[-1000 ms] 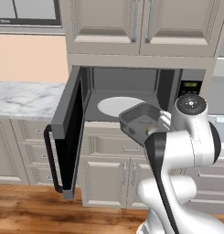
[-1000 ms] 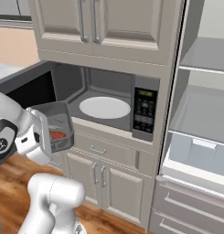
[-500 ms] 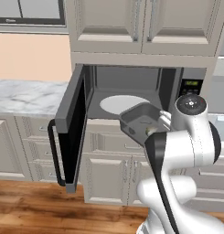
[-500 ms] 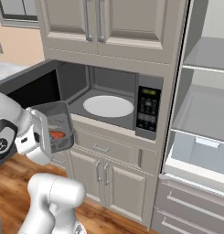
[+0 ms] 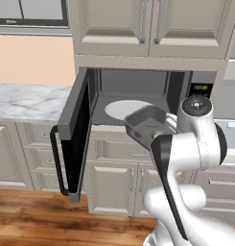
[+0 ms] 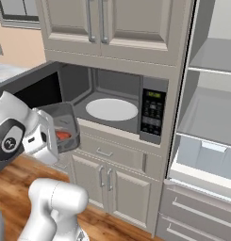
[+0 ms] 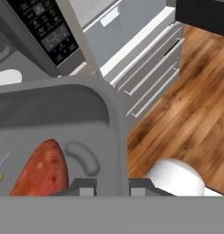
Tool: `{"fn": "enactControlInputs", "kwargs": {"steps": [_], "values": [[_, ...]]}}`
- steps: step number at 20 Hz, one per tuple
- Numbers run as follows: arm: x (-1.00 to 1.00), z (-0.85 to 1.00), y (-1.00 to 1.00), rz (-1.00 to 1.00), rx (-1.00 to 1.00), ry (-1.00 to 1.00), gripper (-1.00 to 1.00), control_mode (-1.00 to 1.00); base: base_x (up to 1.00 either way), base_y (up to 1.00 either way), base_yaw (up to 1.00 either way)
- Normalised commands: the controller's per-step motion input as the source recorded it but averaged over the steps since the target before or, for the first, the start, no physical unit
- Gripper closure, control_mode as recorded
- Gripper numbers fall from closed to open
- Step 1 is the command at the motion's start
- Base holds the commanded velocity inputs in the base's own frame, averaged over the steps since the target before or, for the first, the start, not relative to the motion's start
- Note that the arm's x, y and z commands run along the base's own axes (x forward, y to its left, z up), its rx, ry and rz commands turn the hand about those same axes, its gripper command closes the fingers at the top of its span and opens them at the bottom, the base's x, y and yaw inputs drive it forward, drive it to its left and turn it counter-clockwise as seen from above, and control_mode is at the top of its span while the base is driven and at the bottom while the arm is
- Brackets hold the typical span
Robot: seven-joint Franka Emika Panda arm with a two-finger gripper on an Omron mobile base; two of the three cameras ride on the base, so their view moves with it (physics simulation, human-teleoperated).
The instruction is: Place the tupperware containing the fish and sweet potato meal in the microwave. Close the microwave door and press the start button to reheat the meal.
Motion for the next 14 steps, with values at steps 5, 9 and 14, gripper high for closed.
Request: {"fn": "enactControlInputs", "kwargs": {"steps": [5, 9, 14], "values": [[0.38, 0.0, -0.06, 0.0, 0.0, 0.0, 1.0, -1.0, 0.0, 0.0, 0.0], [0.53, -0.02, -0.05, 0.0, 0.0, 0.0, 1.0, -1.0, 0.0, 0.0, 0.0], [0.66, -0.15, -0.23, -0.02, 0.0, 0.0, 1.0, -1.0, 0.0, 0.0, 0.0]]}}
